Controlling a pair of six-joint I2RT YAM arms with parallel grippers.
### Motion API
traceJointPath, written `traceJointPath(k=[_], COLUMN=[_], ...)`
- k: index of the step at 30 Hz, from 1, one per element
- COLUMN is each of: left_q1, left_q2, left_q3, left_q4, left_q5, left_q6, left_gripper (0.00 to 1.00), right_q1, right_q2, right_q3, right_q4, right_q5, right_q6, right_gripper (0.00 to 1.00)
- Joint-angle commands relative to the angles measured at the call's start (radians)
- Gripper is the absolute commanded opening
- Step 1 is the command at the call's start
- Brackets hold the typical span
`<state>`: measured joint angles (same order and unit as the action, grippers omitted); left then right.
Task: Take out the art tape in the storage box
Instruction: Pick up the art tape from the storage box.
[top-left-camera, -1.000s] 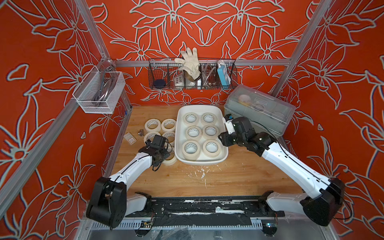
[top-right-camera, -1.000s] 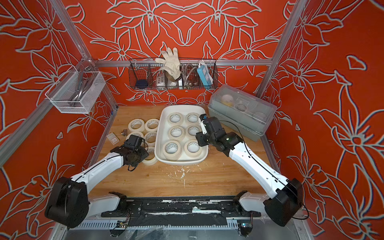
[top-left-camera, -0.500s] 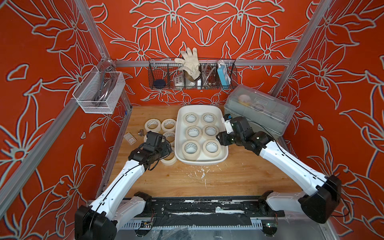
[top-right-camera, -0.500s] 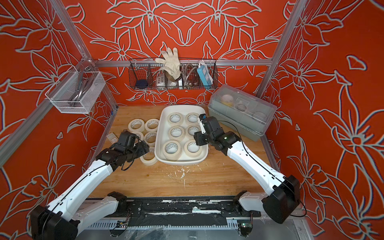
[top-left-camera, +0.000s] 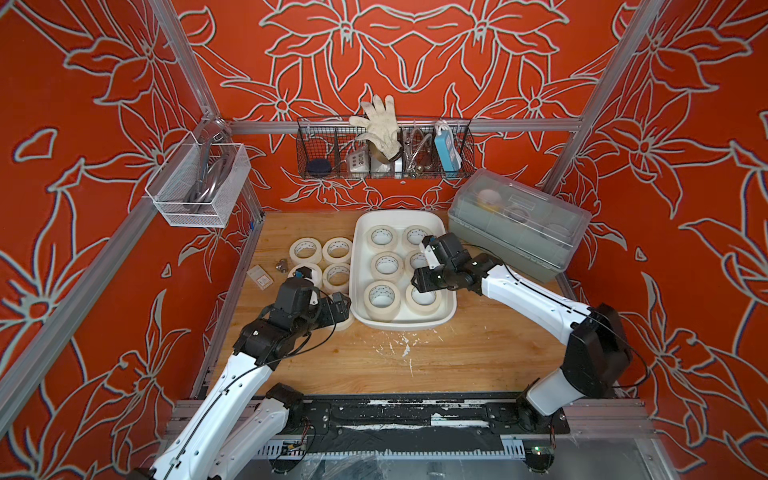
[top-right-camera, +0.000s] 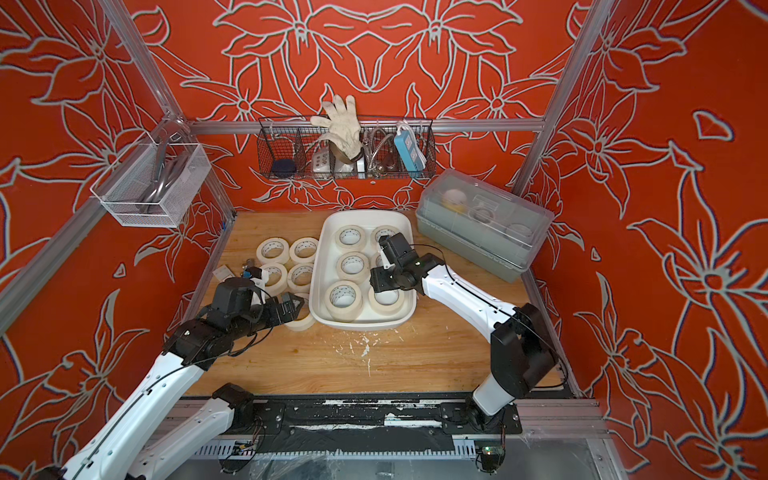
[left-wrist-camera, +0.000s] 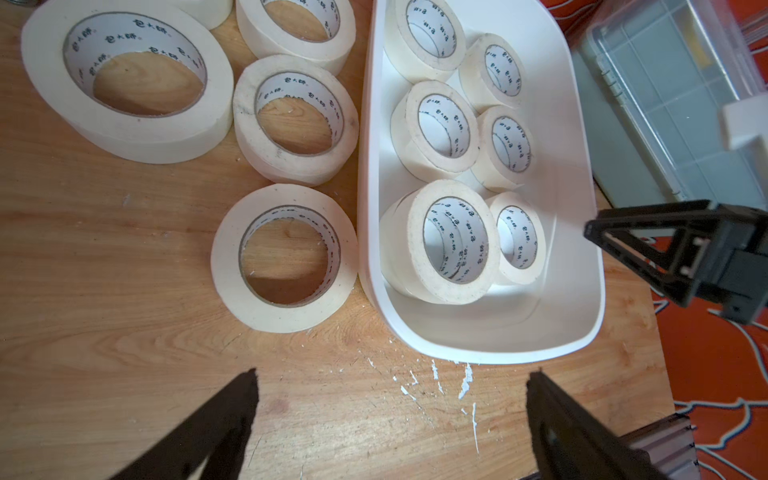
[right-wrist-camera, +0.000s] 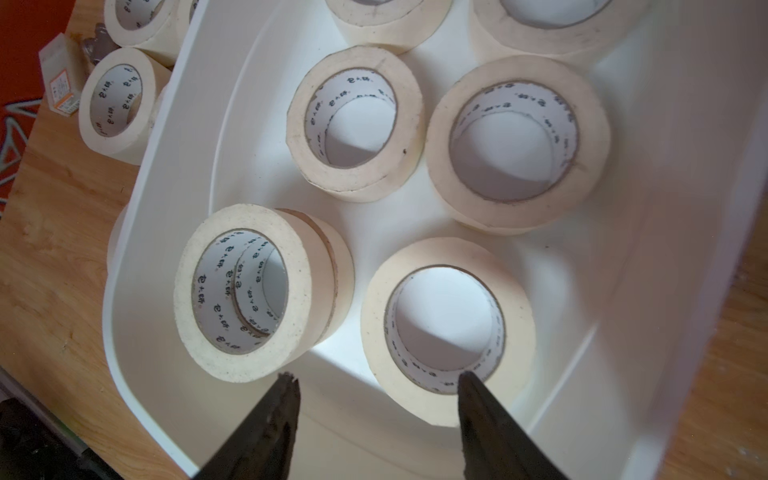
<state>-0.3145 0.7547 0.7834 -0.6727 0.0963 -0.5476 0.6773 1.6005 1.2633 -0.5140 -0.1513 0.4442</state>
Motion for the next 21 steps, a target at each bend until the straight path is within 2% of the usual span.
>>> traceJointPath(k=[1,15,18,21], left_q1=[-0.004,-0.003,-0.003,-0.003], left_q2=[0.000,0.053,0.058,0.063], left_q3=[0.010,0.025,0.025,0.026], left_q4=[0.021,0.036,0.038,0.039], left_q5=[0.021,0.059,0.062,0.063], left_q6=[0.026,0.014,0.011,0.011], left_gripper=[0.98,0.98,0.98,0.99], right_q1=[0.034,0.095,0.100,0.102], right_q2=[0.045,0.272,0.298,0.318], right_q3=[0.043,0.137,0.143,0.150], right_q4=[0.024,0.032,0.040,0.041], right_q5=[-0.037,-0.057,-0.063,-0.051], right_q6=[0.027,0.044,0.045,0.049], right_gripper=[0.65,0.64,0.61,0.51])
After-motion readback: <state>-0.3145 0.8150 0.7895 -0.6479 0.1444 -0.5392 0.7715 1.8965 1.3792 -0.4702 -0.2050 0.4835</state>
